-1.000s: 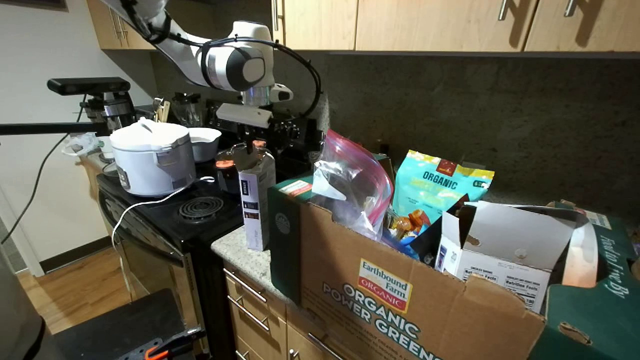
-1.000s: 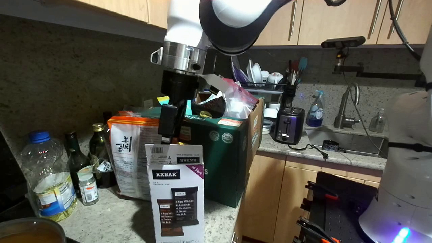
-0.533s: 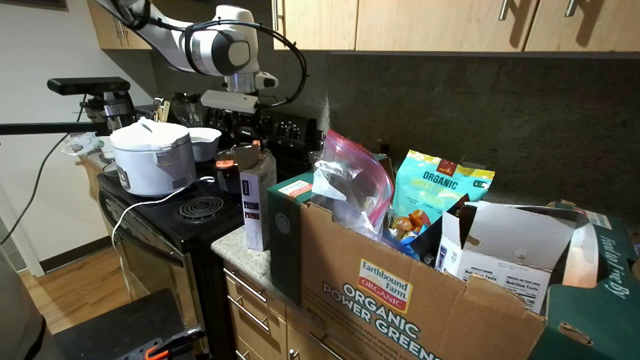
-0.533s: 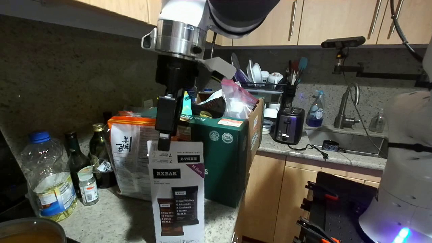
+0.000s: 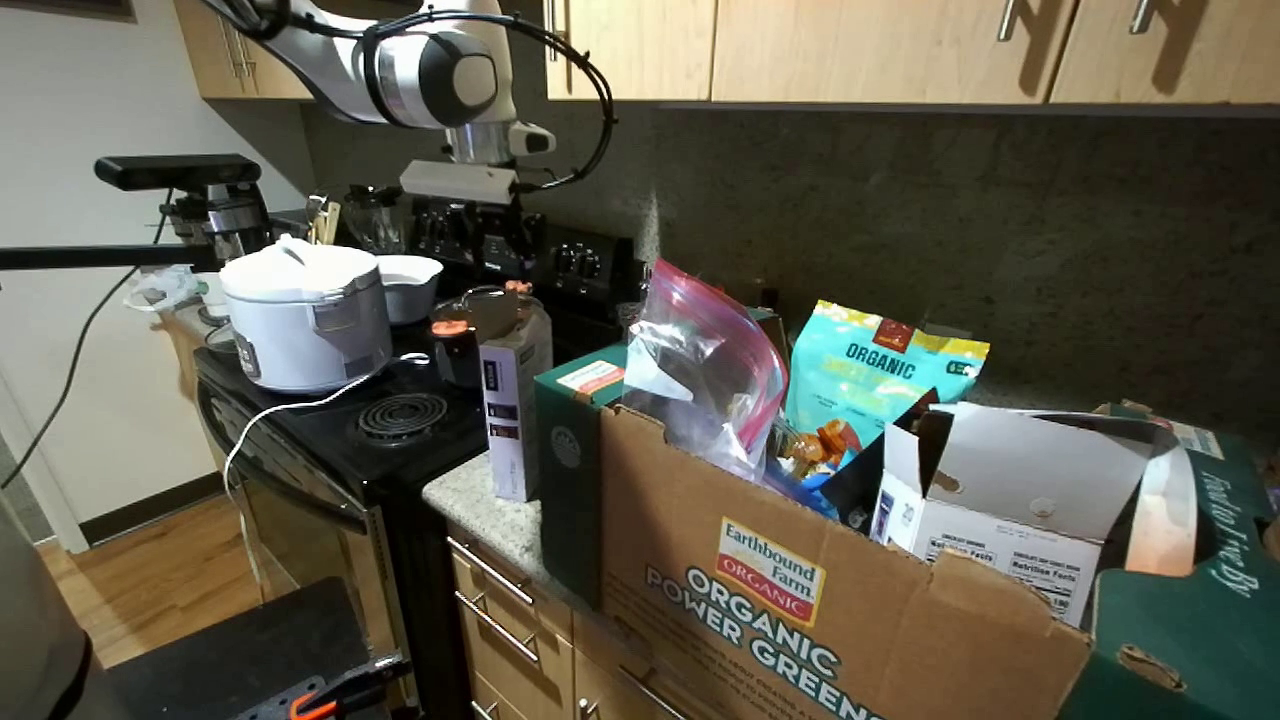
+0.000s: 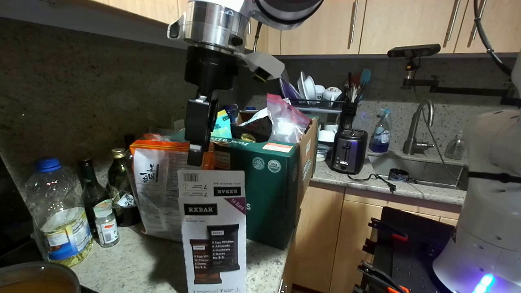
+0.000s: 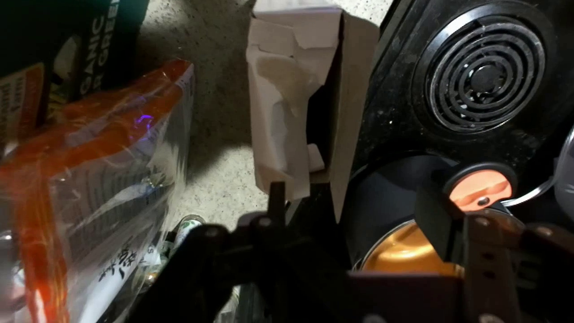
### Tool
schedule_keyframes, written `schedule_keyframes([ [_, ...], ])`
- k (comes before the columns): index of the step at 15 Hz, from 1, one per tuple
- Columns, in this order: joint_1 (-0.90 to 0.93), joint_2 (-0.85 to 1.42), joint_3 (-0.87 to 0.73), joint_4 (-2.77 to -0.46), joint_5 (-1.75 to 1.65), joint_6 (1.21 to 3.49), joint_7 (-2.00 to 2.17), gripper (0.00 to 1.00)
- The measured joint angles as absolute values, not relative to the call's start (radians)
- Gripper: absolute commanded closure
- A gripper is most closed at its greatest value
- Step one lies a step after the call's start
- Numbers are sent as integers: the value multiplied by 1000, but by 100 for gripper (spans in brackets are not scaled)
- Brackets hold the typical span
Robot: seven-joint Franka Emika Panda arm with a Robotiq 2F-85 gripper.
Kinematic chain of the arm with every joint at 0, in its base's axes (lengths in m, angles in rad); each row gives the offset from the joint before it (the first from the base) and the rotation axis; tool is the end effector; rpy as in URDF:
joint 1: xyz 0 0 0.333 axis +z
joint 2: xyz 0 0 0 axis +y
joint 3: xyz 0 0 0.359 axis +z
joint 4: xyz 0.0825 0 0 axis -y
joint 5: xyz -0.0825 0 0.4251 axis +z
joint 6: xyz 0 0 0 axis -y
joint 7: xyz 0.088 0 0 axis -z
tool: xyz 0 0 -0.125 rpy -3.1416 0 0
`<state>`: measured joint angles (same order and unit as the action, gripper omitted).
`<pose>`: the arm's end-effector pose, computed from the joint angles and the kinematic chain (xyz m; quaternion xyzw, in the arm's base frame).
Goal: Pick up the white box, put it on the table and open it
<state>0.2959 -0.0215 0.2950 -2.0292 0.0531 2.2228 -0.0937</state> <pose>0.5028 0.3413 0.4847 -0.9408 -0.3210 -0.0988 0.0453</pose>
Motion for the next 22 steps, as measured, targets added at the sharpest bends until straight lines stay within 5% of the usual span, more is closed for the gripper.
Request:
schedule_keyframes([
  [6,285,-22,284,-2027,44,2223,-94,100],
  [22,299,-5,301,-2030,46,2127,-97,100],
])
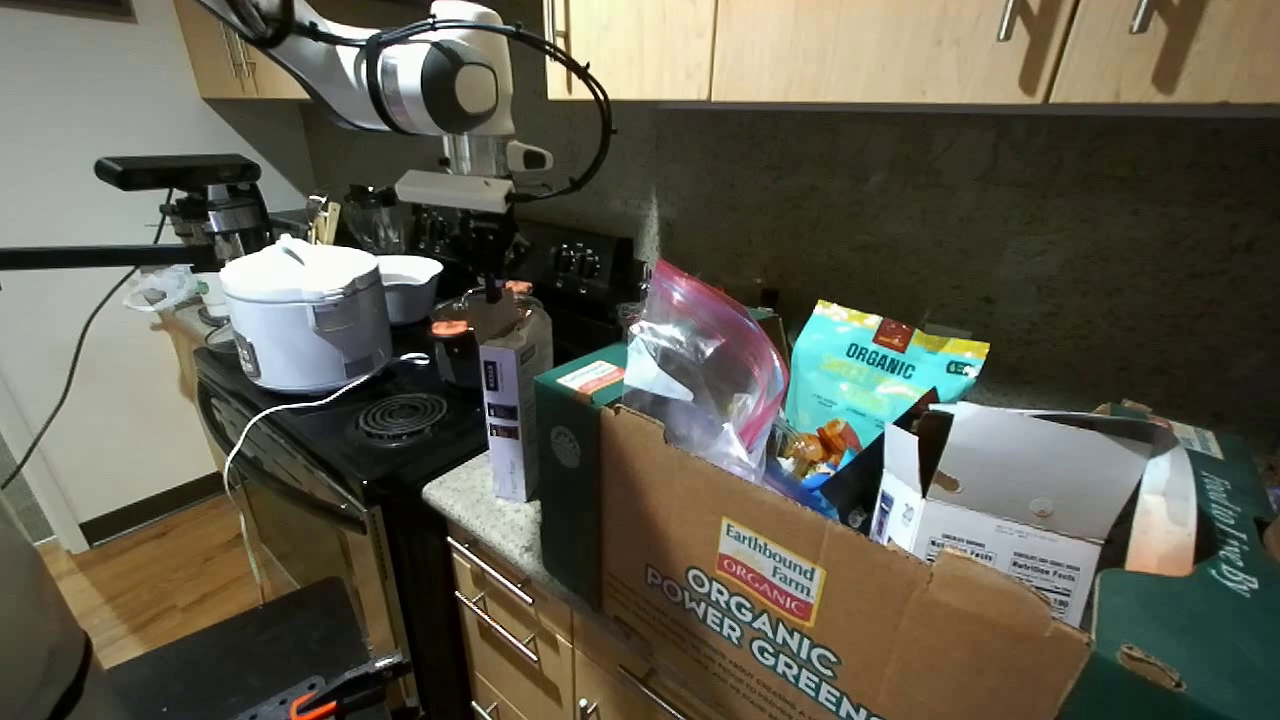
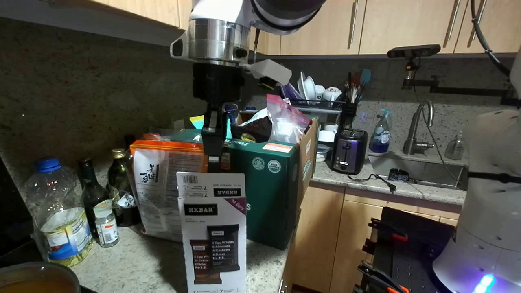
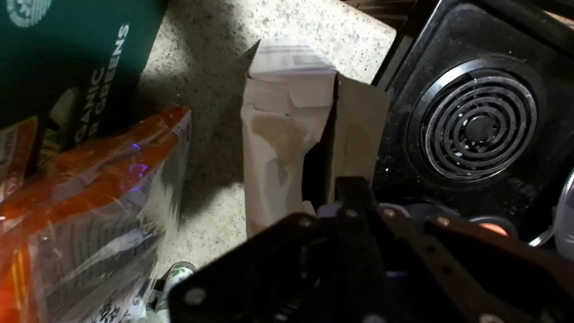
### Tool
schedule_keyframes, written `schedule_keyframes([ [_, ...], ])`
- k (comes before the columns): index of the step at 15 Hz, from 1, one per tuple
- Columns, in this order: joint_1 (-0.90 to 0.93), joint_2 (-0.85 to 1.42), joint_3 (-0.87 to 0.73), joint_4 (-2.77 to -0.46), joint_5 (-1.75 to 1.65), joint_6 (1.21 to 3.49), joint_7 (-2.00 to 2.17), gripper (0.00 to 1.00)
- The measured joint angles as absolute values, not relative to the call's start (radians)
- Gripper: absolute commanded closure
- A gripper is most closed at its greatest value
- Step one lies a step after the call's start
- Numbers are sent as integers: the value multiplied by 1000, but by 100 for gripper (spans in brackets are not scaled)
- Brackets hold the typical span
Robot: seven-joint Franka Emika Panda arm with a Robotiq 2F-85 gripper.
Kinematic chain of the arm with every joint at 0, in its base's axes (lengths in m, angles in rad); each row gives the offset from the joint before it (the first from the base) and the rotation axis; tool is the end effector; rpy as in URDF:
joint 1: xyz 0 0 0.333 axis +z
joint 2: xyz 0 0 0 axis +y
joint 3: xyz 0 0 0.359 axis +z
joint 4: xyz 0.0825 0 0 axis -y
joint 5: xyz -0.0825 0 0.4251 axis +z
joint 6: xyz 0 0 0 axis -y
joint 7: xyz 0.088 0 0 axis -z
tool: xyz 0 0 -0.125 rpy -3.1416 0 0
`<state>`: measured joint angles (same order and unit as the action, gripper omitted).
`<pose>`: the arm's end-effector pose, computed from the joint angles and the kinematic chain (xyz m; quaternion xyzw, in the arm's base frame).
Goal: Pick up the white box, put it on the table and open it
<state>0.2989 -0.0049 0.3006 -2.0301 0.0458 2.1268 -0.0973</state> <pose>0.4931 0.3405 0.4644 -0.9423 -0.3305 -0.0443 0.0313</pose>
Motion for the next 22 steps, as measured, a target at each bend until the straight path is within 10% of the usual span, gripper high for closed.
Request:
schedule_keyframes([
  [22,329,50,316,-2019,59,2114,-98,100],
])
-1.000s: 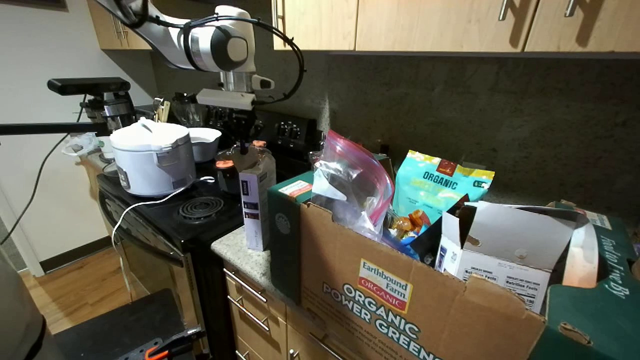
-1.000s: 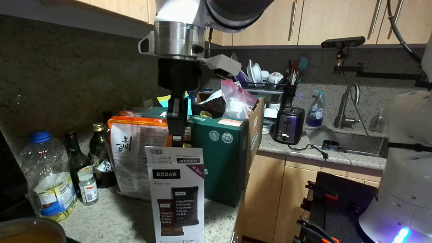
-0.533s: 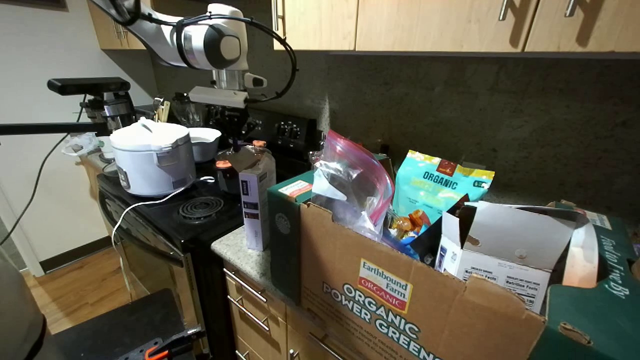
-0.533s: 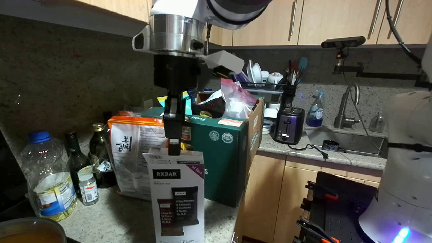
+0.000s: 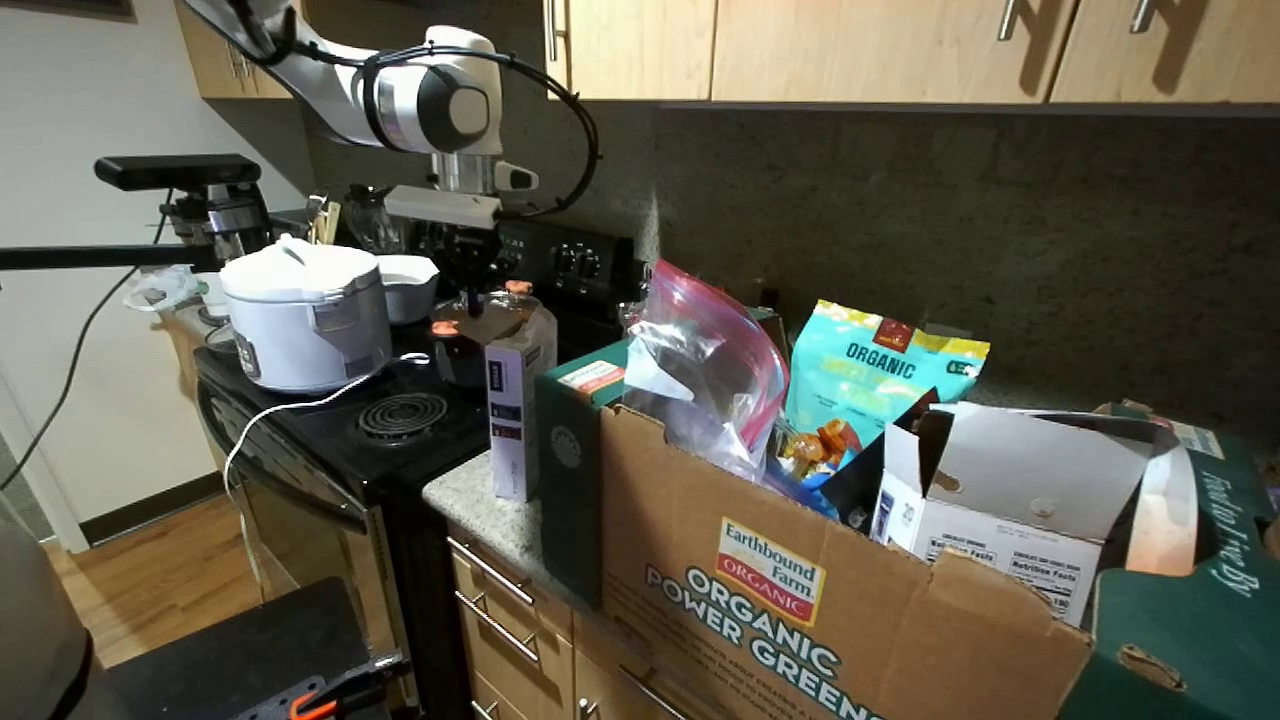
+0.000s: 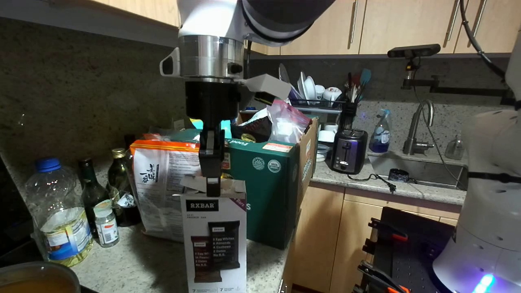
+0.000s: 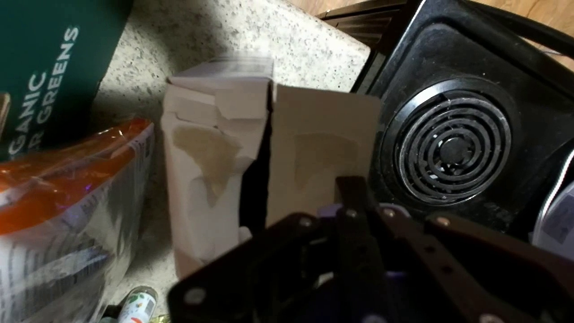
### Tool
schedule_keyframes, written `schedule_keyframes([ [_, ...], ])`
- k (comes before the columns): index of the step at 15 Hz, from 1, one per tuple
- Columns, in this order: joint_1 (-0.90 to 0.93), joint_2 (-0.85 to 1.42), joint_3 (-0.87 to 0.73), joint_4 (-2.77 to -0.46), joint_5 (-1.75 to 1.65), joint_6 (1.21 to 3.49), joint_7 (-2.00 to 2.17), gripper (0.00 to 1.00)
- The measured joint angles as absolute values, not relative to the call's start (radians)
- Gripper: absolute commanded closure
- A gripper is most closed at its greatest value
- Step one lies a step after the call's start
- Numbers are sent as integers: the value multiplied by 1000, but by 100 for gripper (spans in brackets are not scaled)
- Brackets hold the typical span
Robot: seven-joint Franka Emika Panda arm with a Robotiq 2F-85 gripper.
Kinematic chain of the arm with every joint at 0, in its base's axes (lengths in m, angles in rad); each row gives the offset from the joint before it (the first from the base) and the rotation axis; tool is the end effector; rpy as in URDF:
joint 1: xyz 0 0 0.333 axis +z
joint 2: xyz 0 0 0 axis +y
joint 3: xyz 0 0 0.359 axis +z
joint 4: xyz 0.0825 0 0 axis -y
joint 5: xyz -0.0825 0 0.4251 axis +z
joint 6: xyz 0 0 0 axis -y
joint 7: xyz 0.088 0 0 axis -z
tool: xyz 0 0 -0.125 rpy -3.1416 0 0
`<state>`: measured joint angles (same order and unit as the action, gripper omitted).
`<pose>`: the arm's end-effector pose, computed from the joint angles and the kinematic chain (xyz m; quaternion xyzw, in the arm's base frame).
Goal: Pick up the white box, put it on the table and open it
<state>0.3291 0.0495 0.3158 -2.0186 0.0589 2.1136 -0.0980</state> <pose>0.4836 0.3660 0.4379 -0.9363 -0.3487 -0.0140 0.0384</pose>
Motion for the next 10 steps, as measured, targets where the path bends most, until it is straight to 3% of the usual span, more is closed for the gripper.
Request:
schedule_keyframes([
  [10,322,98,313,-2010,60,2114,-97,100],
])
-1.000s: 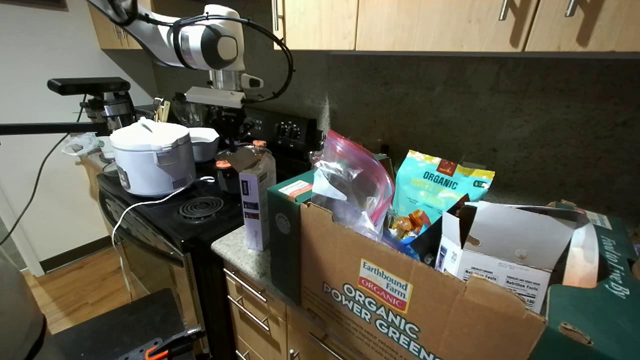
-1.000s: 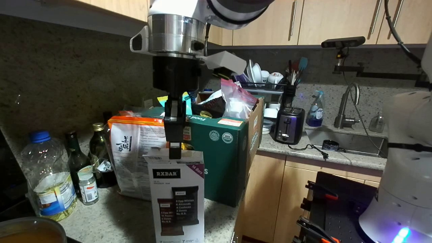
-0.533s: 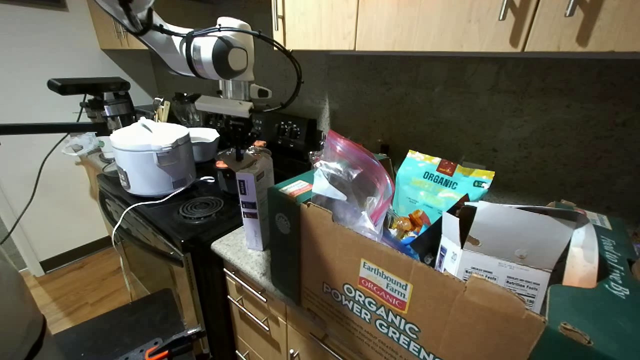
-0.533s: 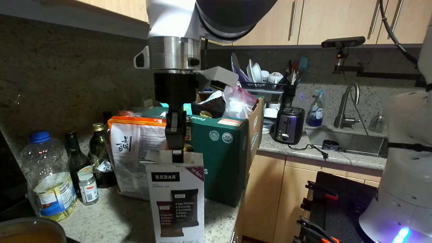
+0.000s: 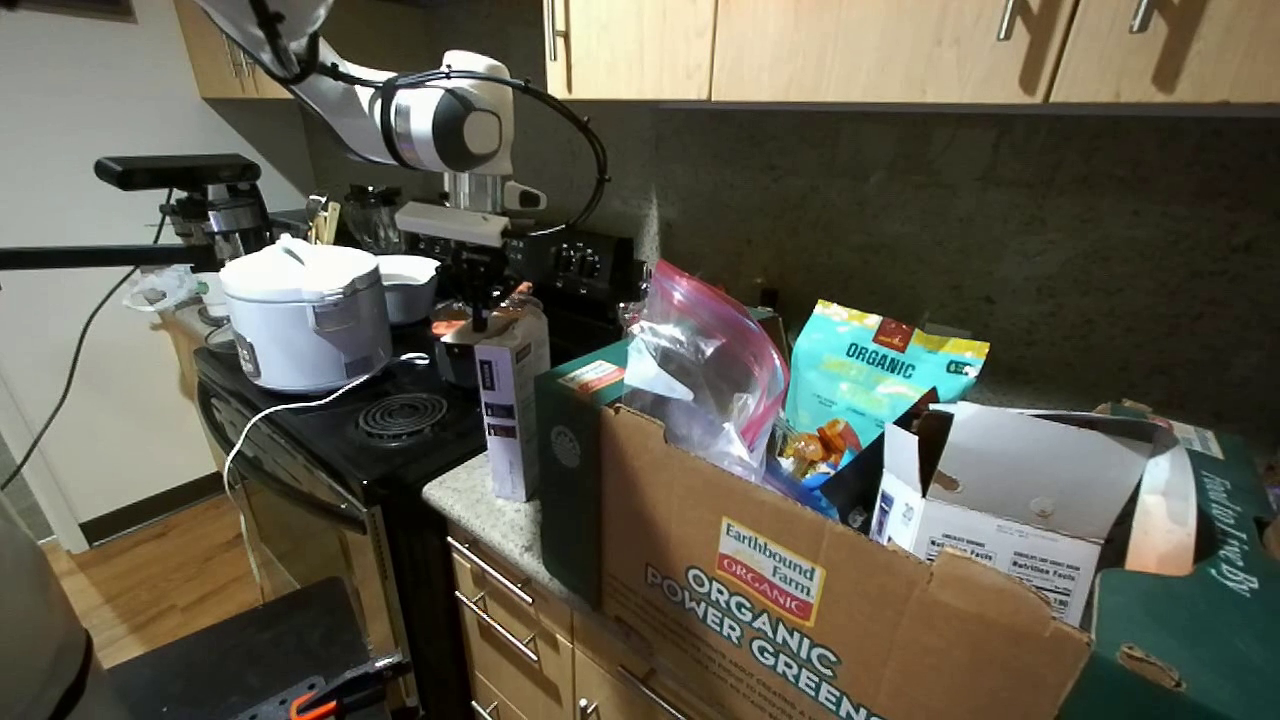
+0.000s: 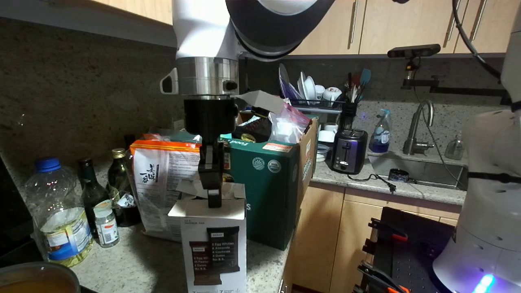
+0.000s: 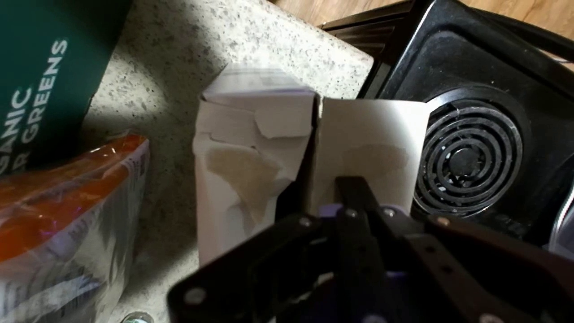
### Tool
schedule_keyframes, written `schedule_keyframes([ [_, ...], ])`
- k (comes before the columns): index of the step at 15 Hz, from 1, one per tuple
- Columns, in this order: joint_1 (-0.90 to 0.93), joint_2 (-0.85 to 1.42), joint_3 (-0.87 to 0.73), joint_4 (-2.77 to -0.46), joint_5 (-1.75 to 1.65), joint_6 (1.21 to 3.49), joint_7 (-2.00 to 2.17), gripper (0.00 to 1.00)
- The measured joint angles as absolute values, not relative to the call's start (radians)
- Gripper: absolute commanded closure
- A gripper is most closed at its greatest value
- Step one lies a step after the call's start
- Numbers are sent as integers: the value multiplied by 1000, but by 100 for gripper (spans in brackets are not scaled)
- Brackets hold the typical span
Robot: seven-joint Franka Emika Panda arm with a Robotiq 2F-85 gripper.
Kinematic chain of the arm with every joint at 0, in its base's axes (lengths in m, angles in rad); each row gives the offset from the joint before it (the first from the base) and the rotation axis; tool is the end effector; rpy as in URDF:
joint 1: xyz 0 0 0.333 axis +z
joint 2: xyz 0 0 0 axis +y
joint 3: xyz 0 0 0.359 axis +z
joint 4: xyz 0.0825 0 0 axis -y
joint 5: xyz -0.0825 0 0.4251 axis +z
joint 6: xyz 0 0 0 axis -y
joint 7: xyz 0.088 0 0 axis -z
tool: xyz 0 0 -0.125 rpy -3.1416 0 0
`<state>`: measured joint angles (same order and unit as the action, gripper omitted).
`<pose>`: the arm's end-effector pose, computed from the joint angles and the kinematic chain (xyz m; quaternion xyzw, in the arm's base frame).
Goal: Pick up the white box, put it on the table and open it
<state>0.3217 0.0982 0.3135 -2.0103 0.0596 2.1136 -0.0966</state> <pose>0.4932 0.3640 0.4139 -0.9386 -0.3425 0.0063 0.0405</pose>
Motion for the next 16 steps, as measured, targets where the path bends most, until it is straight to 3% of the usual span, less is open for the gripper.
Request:
schedule_keyframes([
  [16,372,170,316,-1999,-184,2114,126,100],
])
